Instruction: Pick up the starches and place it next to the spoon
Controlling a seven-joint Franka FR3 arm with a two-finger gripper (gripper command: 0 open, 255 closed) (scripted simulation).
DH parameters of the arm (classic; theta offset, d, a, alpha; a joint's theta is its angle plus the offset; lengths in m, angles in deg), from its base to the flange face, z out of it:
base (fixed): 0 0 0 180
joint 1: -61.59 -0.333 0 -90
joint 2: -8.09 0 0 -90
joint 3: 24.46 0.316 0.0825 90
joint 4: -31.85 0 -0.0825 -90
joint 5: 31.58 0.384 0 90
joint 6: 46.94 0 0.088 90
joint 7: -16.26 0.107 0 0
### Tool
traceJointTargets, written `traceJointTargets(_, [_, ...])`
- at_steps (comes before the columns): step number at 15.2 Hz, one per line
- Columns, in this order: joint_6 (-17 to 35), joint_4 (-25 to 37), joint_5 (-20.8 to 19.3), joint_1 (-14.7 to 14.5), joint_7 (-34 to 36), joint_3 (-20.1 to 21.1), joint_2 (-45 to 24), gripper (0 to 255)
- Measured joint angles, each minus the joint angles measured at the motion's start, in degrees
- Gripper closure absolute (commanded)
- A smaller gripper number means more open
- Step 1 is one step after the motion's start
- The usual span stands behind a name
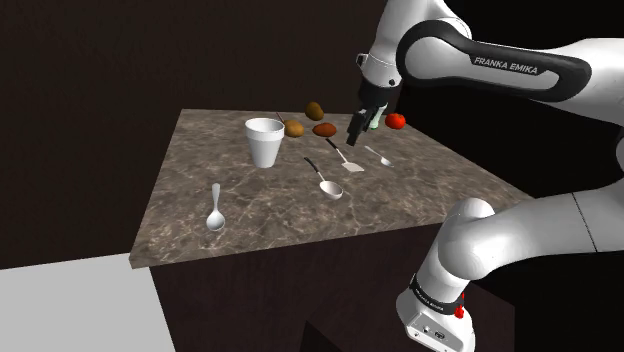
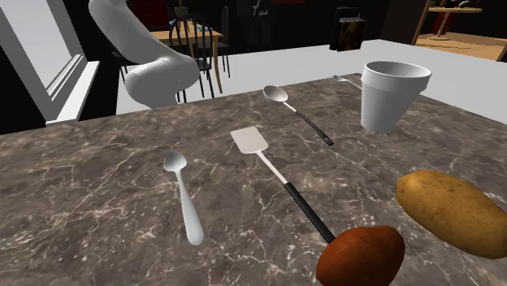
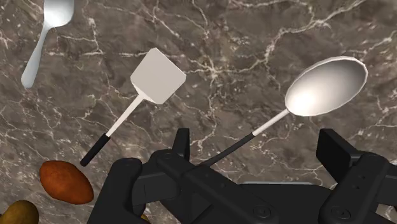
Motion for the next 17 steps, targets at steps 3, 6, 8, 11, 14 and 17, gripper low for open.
traceJointTargets(3, [0.9,0.71,-0.88,0.28,-1.89,-1.38,-2.0,0])
traceJointTargets(6, [2.49,2.28,-2.69,0.78,-6.33,-4.52,-6.02,0])
traceJointTargets(8, [3.5,4.61,-3.74,1.07,-9.42,-6.61,-9.89,0])
traceJointTargets(11, [5.31,7.45,-5.01,1.36,-13.98,-9.52,-15.35,0])
traceJointTargets(14, [6.67,12.03,-5.7,1.56,-18.73,-12.38,-21.99,0])
traceJointTargets(17, [7.68,16.19,-5.93,1.8,-23.42,-14.91,-27.9,0])
